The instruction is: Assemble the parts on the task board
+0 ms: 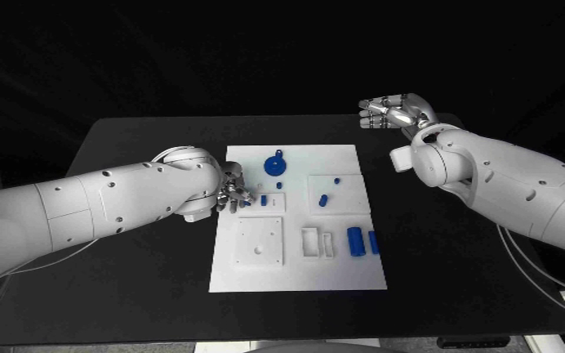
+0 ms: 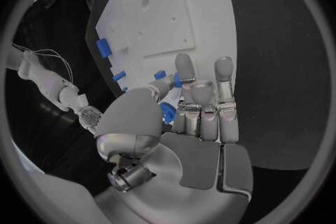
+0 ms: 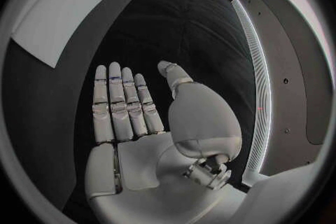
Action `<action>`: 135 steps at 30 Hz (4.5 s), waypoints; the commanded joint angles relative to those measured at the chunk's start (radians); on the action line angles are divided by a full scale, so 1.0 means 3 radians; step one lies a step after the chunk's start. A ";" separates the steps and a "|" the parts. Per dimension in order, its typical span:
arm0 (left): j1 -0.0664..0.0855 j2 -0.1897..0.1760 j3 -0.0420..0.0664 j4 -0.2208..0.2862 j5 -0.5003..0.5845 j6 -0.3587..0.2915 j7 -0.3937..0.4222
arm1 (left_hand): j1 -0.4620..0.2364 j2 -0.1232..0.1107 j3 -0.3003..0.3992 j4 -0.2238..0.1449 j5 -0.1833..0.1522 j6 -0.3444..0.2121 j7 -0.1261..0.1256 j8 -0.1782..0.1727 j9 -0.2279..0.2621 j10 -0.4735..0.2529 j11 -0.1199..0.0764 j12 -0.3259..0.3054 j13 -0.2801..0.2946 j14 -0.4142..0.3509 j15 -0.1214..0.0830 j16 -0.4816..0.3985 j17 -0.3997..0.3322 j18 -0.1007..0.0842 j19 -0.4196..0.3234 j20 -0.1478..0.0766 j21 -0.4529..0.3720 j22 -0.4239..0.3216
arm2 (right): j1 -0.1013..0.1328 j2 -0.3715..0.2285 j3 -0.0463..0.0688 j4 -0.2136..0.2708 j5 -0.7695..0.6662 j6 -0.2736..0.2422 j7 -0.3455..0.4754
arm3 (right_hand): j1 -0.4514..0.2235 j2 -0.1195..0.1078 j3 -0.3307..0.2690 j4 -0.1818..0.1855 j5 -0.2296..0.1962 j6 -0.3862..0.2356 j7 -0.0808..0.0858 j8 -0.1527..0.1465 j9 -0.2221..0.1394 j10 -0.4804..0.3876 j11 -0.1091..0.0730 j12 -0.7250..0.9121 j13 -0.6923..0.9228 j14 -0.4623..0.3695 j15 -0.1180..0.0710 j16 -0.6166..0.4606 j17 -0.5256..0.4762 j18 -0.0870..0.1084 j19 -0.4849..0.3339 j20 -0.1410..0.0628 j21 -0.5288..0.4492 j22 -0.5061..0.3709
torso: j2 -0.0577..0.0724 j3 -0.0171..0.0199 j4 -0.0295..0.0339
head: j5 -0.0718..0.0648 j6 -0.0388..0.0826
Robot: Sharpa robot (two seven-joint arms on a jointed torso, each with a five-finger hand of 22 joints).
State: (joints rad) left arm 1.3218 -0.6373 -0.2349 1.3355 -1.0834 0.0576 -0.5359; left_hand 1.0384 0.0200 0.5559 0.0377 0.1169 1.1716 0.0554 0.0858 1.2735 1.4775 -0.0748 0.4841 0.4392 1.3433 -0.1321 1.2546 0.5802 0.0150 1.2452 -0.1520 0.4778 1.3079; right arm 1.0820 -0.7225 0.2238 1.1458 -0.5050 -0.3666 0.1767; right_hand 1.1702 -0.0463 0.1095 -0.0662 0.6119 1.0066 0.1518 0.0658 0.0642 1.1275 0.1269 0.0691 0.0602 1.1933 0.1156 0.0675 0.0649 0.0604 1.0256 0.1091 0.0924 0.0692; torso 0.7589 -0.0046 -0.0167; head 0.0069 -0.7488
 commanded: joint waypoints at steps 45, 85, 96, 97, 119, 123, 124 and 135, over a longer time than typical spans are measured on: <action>-0.0060 0.0081 -0.0014 -0.0064 -0.0383 0.0208 -0.0054 | 0.0102 0.0030 0.0246 -0.0296 -0.0140 0.0308 -0.0299 0.0000 -0.0027 0.0031 -0.0026 0.0013 0.0002 -0.0029 -0.0008 -0.0014 -0.0097 -0.0031 -0.0011 0.0000 -0.0016 0.0064 | -0.0003 0.0005 0.0002 0.0003 -0.0001 0.0050 0.0029 | -0.0012 0.0001 -0.0003 0.0031 0.0019 -0.0015 0.0011 -0.0011 -0.0001 -0.0020 0.0007 -0.0010 -0.0004 -0.0024 -0.0005 -0.0016 -0.0005 0.0042 -0.0023 0.0010 -0.0008 -0.0006 | -0.0001 0.0000 0.0001 | -0.0015 -0.0028; -0.0088 -0.0036 -0.0013 0.0091 -0.0302 -0.0337 0.0023 | 0.0082 -0.0004 0.0298 -0.0268 -0.0110 0.0342 -0.0312 0.0006 -0.0047 0.0076 -0.0044 0.0001 -0.0017 0.0034 -0.0021 -0.0010 -0.0043 -0.0029 0.0033 -0.0014 -0.0021 0.0061 | -0.0017 0.0000 0.0002 -0.0008 0.0000 0.0054 0.0032 | -0.0012 0.0000 0.0000 0.0035 0.0034 -0.0015 0.0011 -0.0011 -0.0001 -0.0021 0.0007 -0.0010 -0.0004 -0.0024 -0.0005 -0.0016 -0.0005 0.0042 -0.0023 0.0010 -0.0009 -0.0006 | -0.0001 0.0000 0.0001 | -0.0001 -0.0034; -0.0091 -0.0028 -0.0014 0.0077 -0.0291 -0.0255 0.0012 | 0.0089 -0.0002 0.0299 -0.0269 -0.0119 0.0334 -0.0309 0.0002 -0.0051 0.0071 -0.0042 -0.0002 -0.0019 0.0029 -0.0019 -0.0025 -0.0057 -0.0030 0.0030 -0.0012 -0.0027 0.0063 | -0.0021 0.0001 0.0002 -0.0011 0.0000 0.0057 0.0032 | -0.0013 0.0000 0.0002 0.0036 0.0035 -0.0016 0.0011 -0.0011 -0.0001 -0.0020 0.0007 -0.0010 -0.0004 -0.0025 -0.0005 -0.0017 -0.0005 0.0042 -0.0024 0.0010 -0.0009 -0.0006 | -0.0003 0.0000 0.0000 | -0.0001 -0.0039; -0.0091 -0.0028 -0.0014 0.0078 -0.0291 -0.0245 0.0011 | 0.0089 -0.0002 0.0299 -0.0269 -0.0119 0.0334 -0.0309 0.0002 -0.0051 0.0071 -0.0042 -0.0002 -0.0019 0.0029 -0.0019 -0.0025 -0.0057 -0.0030 0.0030 -0.0012 -0.0027 0.0063 | -0.0021 0.0000 0.0002 -0.0011 0.0000 0.0057 0.0032 | -0.0013 0.0000 0.0002 0.0036 0.0035 -0.0016 0.0011 -0.0011 -0.0001 -0.0020 0.0007 -0.0010 -0.0004 -0.0025 -0.0005 -0.0017 -0.0005 0.0042 -0.0024 0.0010 -0.0009 -0.0006 | -0.0002 0.0000 0.0000 | -0.0003 -0.0039; -0.0138 -0.0046 -0.0014 0.0083 -0.0290 -0.0250 0.0008 | 0.0156 -0.0002 0.0249 -0.0255 -0.0191 0.0331 -0.0293 -0.0040 -0.0245 0.0069 -0.0036 -0.0019 -0.0023 0.0025 -0.0013 -0.0045 -0.0067 -0.0028 0.0030 -0.0006 -0.0043 0.0063 | -0.0034 -0.0005 0.0002 -0.0011 0.0005 0.0061 0.0034 | -0.0013 0.0000 0.0002 0.0036 0.0035 -0.0016 0.0011 -0.0011 -0.0001 -0.0020 0.0007 -0.0010 -0.0004 -0.0025 -0.0005 -0.0017 -0.0005 0.0042 -0.0024 0.0010 -0.0009 -0.0006 | 0.0001 -0.0001 -0.0002 | 0.0001 -0.0048; -0.0146 -0.0049 -0.0014 0.0082 -0.0290 -0.0263 0.0012 | 0.0160 -0.0006 0.0248 -0.0254 -0.0188 0.0332 -0.0293 -0.0036 -0.0285 0.0070 -0.0036 -0.0020 -0.0024 0.0027 -0.0013 -0.0047 -0.0066 -0.0026 0.0032 -0.0005 -0.0045 0.0062 | -0.0035 -0.0007 0.0002 -0.0011 0.0006 0.0061 0.0034 | -0.0013 0.0000 0.0002 0.0036 0.0035 -0.0016 0.0011 -0.0011 -0.0001 -0.0020 0.0007 -0.0010 -0.0004 -0.0025 -0.0005 -0.0017 -0.0005 0.0042 -0.0024 0.0010 -0.0009 -0.0006 | 0.0000 0.0000 -0.0002 | -0.0001 -0.0047; -0.0147 -0.0049 -0.0014 0.0082 -0.0290 -0.0269 0.0014 | 0.0160 -0.0006 0.0248 -0.0254 -0.0188 0.0332 -0.0293 -0.0036 -0.0285 0.0070 -0.0036 -0.0020 -0.0024 0.0027 -0.0013 -0.0047 -0.0066 -0.0026 0.0032 -0.0005 -0.0045 0.0062 | -0.0035 -0.0007 0.0002 -0.0011 0.0006 0.0061 0.0034 | -0.0013 0.0000 0.0002 0.0036 0.0035 -0.0016 0.0011 -0.0011 -0.0001 -0.0020 0.0007 -0.0010 -0.0004 -0.0025 -0.0005 -0.0017 -0.0005 0.0042 -0.0024 0.0010 -0.0009 -0.0006 | 0.0000 0.0000 -0.0001 | -0.0001 -0.0050; -0.0152 -0.0055 -0.0014 0.0072 -0.0276 -0.0275 0.0043 | 0.0170 -0.0089 0.0198 -0.0320 -0.0146 0.0395 -0.0275 -0.0053 -0.1049 0.0096 -0.0023 0.0006 -0.0052 0.0060 -0.0006 -0.0009 0.0031 -0.0012 0.0049 0.0006 -0.0053 0.0063 | -0.0036 -0.0007 0.0002 -0.0013 0.0007 0.0062 0.0035 | -0.0019 0.0001 0.0001 0.0045 0.0040 -0.0015 0.0010 -0.0011 -0.0001 -0.0020 0.0007 -0.0010 -0.0004 -0.0024 -0.0005 -0.0017 -0.0005 0.0042 -0.0023 0.0010 -0.0009 -0.0005 | 0.0001 0.0001 -0.0001 | 0.0000 -0.0053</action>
State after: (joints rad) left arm 1.2904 -0.6542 -0.2298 1.3633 -1.1747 -0.0431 -0.5140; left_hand 1.0792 -0.0051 0.5398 0.0207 0.0694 1.2009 0.0553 0.0743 1.0300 1.4888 -0.0638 0.4841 0.4245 1.3545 -0.1351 1.2462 0.5882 0.0150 1.2526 -0.1518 0.4684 1.3073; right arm 1.0719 -0.7246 0.2238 1.1415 -0.5037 -0.3637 0.1777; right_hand 1.1701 -0.0463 0.1094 -0.0607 0.6197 1.0066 0.1518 0.0658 0.0642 1.1275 0.1269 0.0691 0.0602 1.1933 0.1156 0.0675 0.0649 0.0604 1.0256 0.1090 0.0924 0.0692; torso 0.7588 -0.0046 -0.0165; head 0.0064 -0.7645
